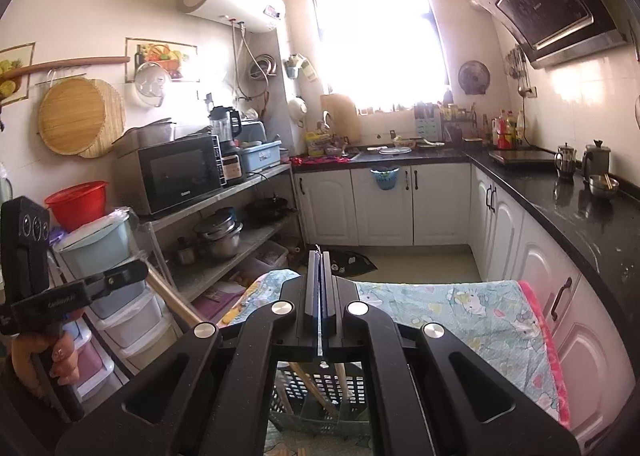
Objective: Organize utensils
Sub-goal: 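Lift both held chopsticks and carry them up over the green basket, then lower both chopsticks upright into the basket and open both tools, then withdraw both open tools from the basket back toward the chopstick pile, then close the right tool on a wrapped chopstick while the left tool grasps another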
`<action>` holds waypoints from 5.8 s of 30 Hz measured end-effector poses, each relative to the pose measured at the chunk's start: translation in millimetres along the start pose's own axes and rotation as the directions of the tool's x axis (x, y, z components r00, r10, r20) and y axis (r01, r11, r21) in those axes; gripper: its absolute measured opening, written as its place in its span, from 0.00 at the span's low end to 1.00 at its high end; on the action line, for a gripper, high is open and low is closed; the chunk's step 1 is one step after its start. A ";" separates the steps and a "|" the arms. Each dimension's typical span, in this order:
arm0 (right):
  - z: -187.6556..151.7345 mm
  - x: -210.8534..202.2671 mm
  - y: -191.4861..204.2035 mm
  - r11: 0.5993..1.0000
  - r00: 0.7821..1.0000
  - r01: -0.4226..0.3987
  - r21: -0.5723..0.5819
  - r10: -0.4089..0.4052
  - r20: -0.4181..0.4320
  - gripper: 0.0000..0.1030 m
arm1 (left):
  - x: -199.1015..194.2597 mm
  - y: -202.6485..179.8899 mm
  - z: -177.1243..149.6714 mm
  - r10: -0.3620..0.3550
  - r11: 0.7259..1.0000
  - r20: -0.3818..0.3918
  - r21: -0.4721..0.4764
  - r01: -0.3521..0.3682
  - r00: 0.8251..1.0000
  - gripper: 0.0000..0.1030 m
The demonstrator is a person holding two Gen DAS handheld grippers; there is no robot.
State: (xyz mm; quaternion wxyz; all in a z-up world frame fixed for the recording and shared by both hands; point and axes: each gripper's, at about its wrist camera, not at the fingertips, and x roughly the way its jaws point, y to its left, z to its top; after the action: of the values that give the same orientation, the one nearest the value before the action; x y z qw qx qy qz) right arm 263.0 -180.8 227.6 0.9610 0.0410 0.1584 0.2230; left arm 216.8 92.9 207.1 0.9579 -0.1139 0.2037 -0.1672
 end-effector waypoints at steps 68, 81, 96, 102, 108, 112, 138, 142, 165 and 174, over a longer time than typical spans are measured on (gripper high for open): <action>-82.1 45.9 -20.8 0.988 0.976 0.143 -0.052 -0.150 -0.156 0.53 | 50.3 10.5 -71.5 0.105 0.994 -0.077 -0.026 -0.107 0.991 0.90; -83.8 22.2 -9.3 0.989 0.982 0.127 -0.072 -0.136 -0.134 0.57 | 26.2 14.6 -82.8 0.123 0.990 -0.062 -0.055 -0.127 0.990 0.90; -113.7 2.1 -2.1 0.989 0.973 0.123 -0.078 -0.135 -0.186 0.58 | 20.3 8.8 -109.9 0.128 0.990 -0.103 -0.043 -0.133 0.986 0.90; -127.6 -4.4 6.1 0.987 0.968 0.126 -0.103 -0.145 -0.207 0.59 | 19.5 9.6 -120.7 0.127 0.990 -0.122 -0.049 -0.133 0.984 0.90; -145.8 -7.8 7.0 0.987 0.959 0.124 -0.104 -0.146 -0.242 0.61 | 24.0 5.8 -132.5 0.126 0.990 -0.152 -0.042 -0.134 0.980 0.90; -160.0 -8.4 4.6 0.987 0.950 0.131 -0.094 -0.152 -0.273 0.61 | 28.0 5.7 -141.3 0.127 0.990 -0.175 -0.038 -0.136 0.976 0.90; -250.5 -15.2 -28.6 0.964 0.858 0.261 0.038 -0.214 -0.466 0.61 | 68.6 -10.9 -199.2 0.080 0.996 -0.325 -0.019 -0.091 0.942 0.90; -262.7 -18.5 -31.9 0.957 0.841 0.285 0.052 -0.224 -0.492 0.61 | 78.7 -12.6 -207.5 0.056 0.997 -0.356 -0.030 -0.071 0.933 0.90; -306.8 -4.6 -53.1 0.900 0.749 0.391 0.194 -0.189 -0.635 0.41 | 147.1 -12.3 -233.5 -0.058 0.992 -0.534 -0.127 -0.012 0.844 0.59; -306.7 2.0 -64.0 0.876 0.751 0.416 0.244 -0.180 -0.636 0.30 | 165.9 -0.5 -236.6 -0.097 0.974 -0.553 -0.225 -0.036 0.828 0.47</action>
State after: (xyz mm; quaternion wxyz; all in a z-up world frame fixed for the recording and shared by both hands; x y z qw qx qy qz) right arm 192.3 -234.8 -72.9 0.8595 0.1231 0.4951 0.0312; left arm 258.1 -3.9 -62.1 0.8339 -0.1712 0.4914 -0.1841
